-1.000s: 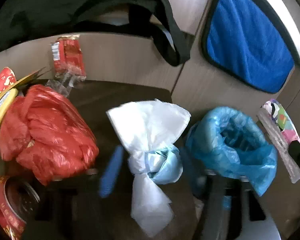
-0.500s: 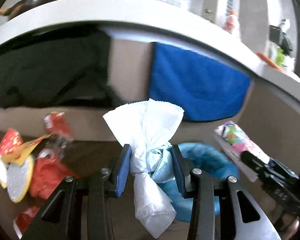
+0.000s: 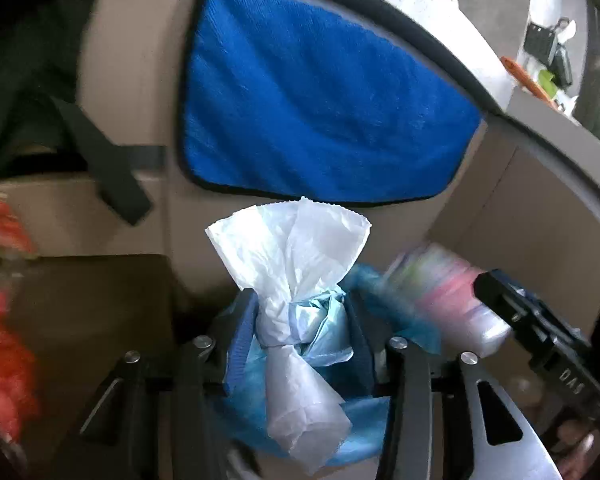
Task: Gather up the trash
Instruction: 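Open the right gripper to drop the tissue pack while the left drops the tissue, then move both open grippers back to the trash pile on the table, then grasp the red paper cup with the left gripper while the right grasps the red wrapper, then lift the red paper cup and red wrapper and carry them over the bin, then open both grippers to drop the cup and wrapper into the bin, then return to the table and grasp the crumpled white tissue with the left gripper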
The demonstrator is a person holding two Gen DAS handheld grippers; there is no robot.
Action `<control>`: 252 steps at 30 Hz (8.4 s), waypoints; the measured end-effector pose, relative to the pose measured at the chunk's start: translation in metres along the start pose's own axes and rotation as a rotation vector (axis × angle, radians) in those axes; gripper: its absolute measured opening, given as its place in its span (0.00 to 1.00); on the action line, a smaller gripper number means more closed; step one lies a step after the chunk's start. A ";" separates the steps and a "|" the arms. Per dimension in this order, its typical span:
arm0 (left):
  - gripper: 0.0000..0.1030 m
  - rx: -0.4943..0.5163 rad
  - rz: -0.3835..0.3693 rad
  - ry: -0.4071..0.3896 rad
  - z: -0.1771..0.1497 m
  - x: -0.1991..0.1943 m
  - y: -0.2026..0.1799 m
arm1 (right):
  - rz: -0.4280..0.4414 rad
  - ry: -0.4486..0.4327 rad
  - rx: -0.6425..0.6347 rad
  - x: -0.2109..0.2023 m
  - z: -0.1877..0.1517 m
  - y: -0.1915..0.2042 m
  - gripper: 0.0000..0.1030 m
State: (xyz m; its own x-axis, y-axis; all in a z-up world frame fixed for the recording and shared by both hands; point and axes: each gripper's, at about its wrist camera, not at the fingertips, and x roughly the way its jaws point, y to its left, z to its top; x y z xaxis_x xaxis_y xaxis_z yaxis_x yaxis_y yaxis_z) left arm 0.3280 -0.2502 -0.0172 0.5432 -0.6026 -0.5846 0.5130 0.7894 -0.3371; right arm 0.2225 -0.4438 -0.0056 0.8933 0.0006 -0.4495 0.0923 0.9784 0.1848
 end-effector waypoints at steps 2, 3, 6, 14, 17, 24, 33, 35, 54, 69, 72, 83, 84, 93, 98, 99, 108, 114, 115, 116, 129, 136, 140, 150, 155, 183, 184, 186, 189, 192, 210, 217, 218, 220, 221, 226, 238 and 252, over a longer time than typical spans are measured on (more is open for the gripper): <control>0.55 -0.008 -0.063 0.032 0.004 0.011 0.006 | -0.011 -0.008 0.016 0.005 0.000 -0.007 0.69; 0.57 -0.011 -0.063 0.039 0.006 0.013 0.008 | -0.010 -0.013 0.027 0.007 0.000 -0.009 0.69; 0.67 -0.032 -0.068 0.033 0.010 0.011 0.015 | -0.017 -0.017 0.045 0.007 -0.001 -0.016 0.69; 0.71 -0.040 -0.030 -0.007 0.015 -0.026 0.035 | -0.036 -0.024 0.038 -0.002 -0.002 -0.007 0.69; 0.71 -0.028 0.049 -0.063 0.013 -0.065 0.055 | -0.044 -0.039 0.006 -0.011 -0.001 0.008 0.69; 0.71 -0.010 0.289 -0.175 -0.005 -0.167 0.120 | 0.038 -0.035 -0.042 -0.021 -0.001 0.060 0.69; 0.71 -0.106 0.435 -0.207 -0.066 -0.264 0.196 | 0.214 0.023 -0.171 -0.020 -0.021 0.173 0.69; 0.71 -0.126 0.437 -0.197 -0.080 -0.270 0.206 | 0.253 0.044 -0.192 -0.017 -0.027 0.198 0.69; 0.71 -0.336 0.425 -0.156 -0.094 -0.243 0.304 | 0.358 0.204 -0.317 0.039 -0.049 0.290 0.69; 0.69 -0.335 0.374 -0.099 -0.014 -0.177 0.363 | 0.330 0.261 -0.312 0.088 -0.045 0.297 0.69; 0.69 -0.310 0.441 -0.037 -0.006 -0.154 0.374 | 0.327 0.248 -0.320 0.090 -0.042 0.298 0.69; 0.55 -0.257 0.482 -0.001 -0.013 -0.167 0.373 | 0.288 0.215 -0.400 0.162 -0.004 0.342 0.69; 0.55 -0.262 0.488 -0.006 -0.017 -0.172 0.373 | 0.277 0.223 -0.395 0.170 -0.002 0.345 0.69; 0.59 -0.322 0.405 -0.053 -0.038 -0.203 0.388 | 0.267 0.297 -0.416 0.224 0.011 0.371 0.45; 0.68 -0.290 0.403 -0.052 -0.039 -0.200 0.389 | 0.304 0.331 -0.453 0.228 0.010 0.382 0.09; 0.68 -0.287 0.406 -0.049 -0.038 -0.198 0.389 | 0.329 0.329 -0.447 0.221 0.009 0.380 0.07; 0.69 -0.241 0.376 0.065 -0.024 -0.176 0.373 | 0.374 0.289 -0.470 0.156 0.000 0.363 0.06; 0.69 -0.212 0.444 0.121 -0.023 -0.167 0.361 | 0.389 0.268 -0.429 0.125 0.001 0.345 0.06; 0.69 -0.205 0.457 0.128 -0.023 -0.165 0.359 | 0.392 0.271 -0.420 0.122 0.000 0.342 0.06; 0.69 -0.199 0.472 0.132 -0.022 -0.163 0.359 | 0.393 0.271 -0.415 0.119 -0.001 0.340 0.06; 0.51 -0.244 0.501 -0.085 -0.026 -0.230 0.323 | 0.430 0.198 -0.357 0.069 0.006 0.307 0.06; 0.51 -0.168 0.442 -0.261 -0.023 -0.285 0.256 | 0.458 0.171 -0.349 0.047 0.014 0.303 0.05; 0.51 -0.124 0.414 -0.323 -0.026 -0.302 0.224 | 0.469 0.158 -0.342 0.033 0.016 0.298 0.05; 0.51 -0.058 0.315 -0.385 -0.021 -0.279 0.147 | 0.430 0.057 -0.342 -0.012 0.036 0.269 0.05; 0.51 -0.043 0.256 -0.365 -0.018 -0.248 0.109 | 0.372 -0.002 -0.314 -0.038 0.045 0.231 0.05; 0.51 0.173 0.096 -0.116 -0.007 -0.035 -0.050 | 0.087 -0.008 -0.032 -0.013 0.027 -0.013 0.05; 0.51 0.172 0.096 -0.107 -0.007 -0.030 -0.050 | 0.089 -0.001 -0.022 -0.008 0.025 -0.017 0.05; 0.51 0.172 0.099 -0.096 -0.007 -0.022 -0.050 | 0.093 0.009 -0.008 -0.001 0.023 -0.022 0.05; 0.51 0.167 0.094 -0.081 -0.006 -0.015 -0.048 | 0.103 0.020 0.009 0.007 0.020 -0.026 0.05; 0.51 0.136 0.066 -0.065 -0.002 -0.007 -0.043 | 0.111 0.031 0.024 0.015 0.017 -0.029 0.05; 0.68 -0.001 -0.058 -0.005 0.006 0.024 -0.001 | 0.099 0.093 0.043 0.043 -0.004 -0.027 0.48; 0.73 -0.017 -0.018 -0.050 0.013 -0.014 0.020 | 0.056 0.053 0.036 0.025 -0.003 -0.021 0.64; 0.73 -0.012 0.000 -0.062 0.013 -0.022 0.023 | 0.056 0.053 0.027 0.022 -0.003 -0.017 0.64; 0.73 0.000 0.047 -0.087 0.012 -0.043 0.032 | 0.044 0.045 0.002 0.016 -0.002 -0.008 0.64; 0.73 0.008 0.074 -0.102 0.011 -0.057 0.038 | 0.037 0.039 -0.014 0.012 -0.001 -0.001 0.64; 0.73 0.040 0.196 -0.194 -0.004 -0.124 0.071 | 0.062 0.016 -0.060 -0.005 0.002 0.034 0.64; 0.73 -0.065 0.492 -0.300 -0.050 -0.295 0.190 | 0.227 0.020 -0.227 -0.022 -0.005 0.183 0.76; 0.73 -0.300 0.505 -0.127 -0.130 -0.312 0.293 | 0.365 0.150 -0.338 0.011 -0.038 0.295 0.76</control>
State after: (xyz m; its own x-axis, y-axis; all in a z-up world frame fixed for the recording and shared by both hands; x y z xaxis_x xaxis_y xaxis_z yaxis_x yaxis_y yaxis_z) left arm 0.2226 0.1837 -0.0295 0.7553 -0.1392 -0.6405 -0.0292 0.9691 -0.2451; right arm 0.2427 -0.1474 0.0111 0.7655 0.3599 -0.5333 -0.3830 0.9210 0.0717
